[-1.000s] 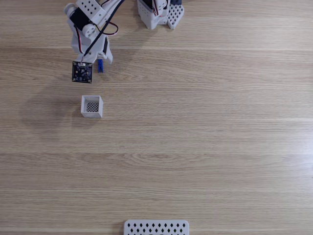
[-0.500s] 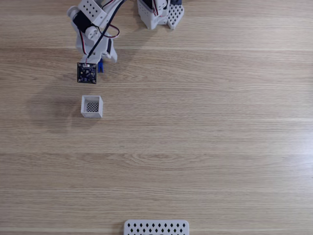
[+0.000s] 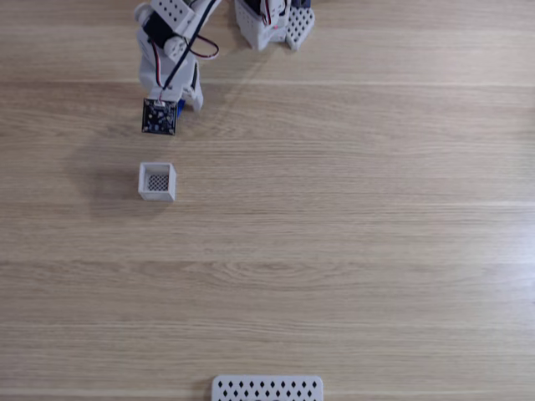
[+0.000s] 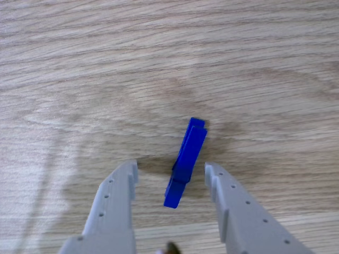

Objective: Grasp a peg and put it in the crate.

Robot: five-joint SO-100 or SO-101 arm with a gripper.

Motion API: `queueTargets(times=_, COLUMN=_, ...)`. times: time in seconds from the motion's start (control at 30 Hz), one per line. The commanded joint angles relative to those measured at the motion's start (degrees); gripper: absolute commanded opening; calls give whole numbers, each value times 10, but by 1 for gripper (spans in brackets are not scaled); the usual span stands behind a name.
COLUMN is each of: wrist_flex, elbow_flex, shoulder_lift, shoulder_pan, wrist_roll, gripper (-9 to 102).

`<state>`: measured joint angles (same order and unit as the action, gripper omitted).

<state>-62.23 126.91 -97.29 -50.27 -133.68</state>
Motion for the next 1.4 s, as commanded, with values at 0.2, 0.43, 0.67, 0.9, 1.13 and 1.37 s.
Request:
queueTargets(times=0.2, wrist_flex=11, elbow_flex=-3, shoulder_lift=-35, shoulder_pan=2, wrist_roll=-3, gripper=-3)
queueTargets(times=0.43, wrist_flex=104, elbow_flex=-20, shoulder_lift=-85, shoulder_pan=44, wrist_roll=4, gripper=-1)
queueTargets(times=0.67, wrist_flex=450, elbow_flex=11, shoulder_lift=-52, shoulder_pan=75, wrist_roll=64, gripper=-1)
queueTargets(times=0.9, wrist_flex=538, elbow_flex=20, shoulder_lift=-42, shoulder_pan=81, wrist_roll=164, gripper=-1)
queueTargets(times=1.13, wrist_flex=539, elbow_flex=24, shoulder_lift=-55, shoulder_pan=124, wrist_roll=380, gripper=-1)
queueTargets(times=1.37, wrist_flex=548, elbow_flex=96, shoulder_lift=-100, shoulder_pan=154, wrist_roll=432, gripper=-1)
